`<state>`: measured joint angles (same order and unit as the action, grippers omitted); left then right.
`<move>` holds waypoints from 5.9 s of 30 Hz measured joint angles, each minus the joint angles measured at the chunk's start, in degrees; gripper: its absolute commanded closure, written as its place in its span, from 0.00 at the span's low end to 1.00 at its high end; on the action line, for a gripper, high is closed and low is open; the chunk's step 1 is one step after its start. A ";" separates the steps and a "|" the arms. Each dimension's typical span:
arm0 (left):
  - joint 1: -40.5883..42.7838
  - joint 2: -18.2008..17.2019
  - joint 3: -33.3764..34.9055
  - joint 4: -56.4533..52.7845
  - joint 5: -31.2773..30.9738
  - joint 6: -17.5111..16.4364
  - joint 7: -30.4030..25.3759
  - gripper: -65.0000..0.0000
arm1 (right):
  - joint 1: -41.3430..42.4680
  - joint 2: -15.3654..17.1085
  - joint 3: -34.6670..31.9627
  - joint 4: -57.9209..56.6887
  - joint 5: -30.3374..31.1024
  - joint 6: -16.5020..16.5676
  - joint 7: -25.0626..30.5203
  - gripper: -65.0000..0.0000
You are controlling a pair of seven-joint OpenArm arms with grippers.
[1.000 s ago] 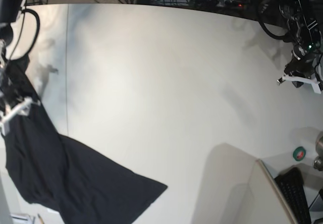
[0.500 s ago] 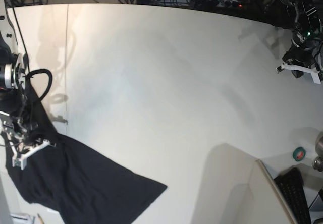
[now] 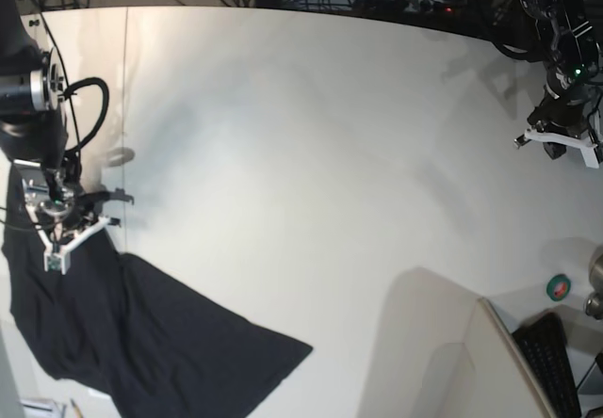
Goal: Layout the t-shirt on the table in an organized manner, then fold the t-shirt properly
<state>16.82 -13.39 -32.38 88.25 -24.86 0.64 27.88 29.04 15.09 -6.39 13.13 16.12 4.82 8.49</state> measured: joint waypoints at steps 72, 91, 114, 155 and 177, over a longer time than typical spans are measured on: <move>-1.31 7.19 25.05 -4.72 0.59 0.72 -2.49 1.00 | -11.02 -2.32 -2.62 34.97 -0.59 10.88 -36.89 1.00; -9.01 5.51 24.76 -13.66 13.79 0.33 -3.02 1.00 | -22.25 6.93 7.48 41.38 -0.52 3.87 -33.11 1.00; -0.11 8.81 9.42 1.31 0.50 0.17 -3.21 0.71 | -28.92 7.54 15.10 56.98 -0.13 3.78 -28.09 1.00; -15.02 2.54 17.05 -28.41 -13.14 -8.61 -6.01 1.00 | -27.80 -1.01 46.64 41.33 -0.74 33.55 -40.41 0.31; -14.93 2.43 17.05 -28.39 -13.11 -8.61 -6.03 1.00 | -30.97 -0.81 42.03 40.41 1.53 33.83 -36.70 1.00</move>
<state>1.89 -10.96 -15.33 59.86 -37.98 -7.97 21.85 -1.93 14.28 35.64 53.54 17.65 38.65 -28.21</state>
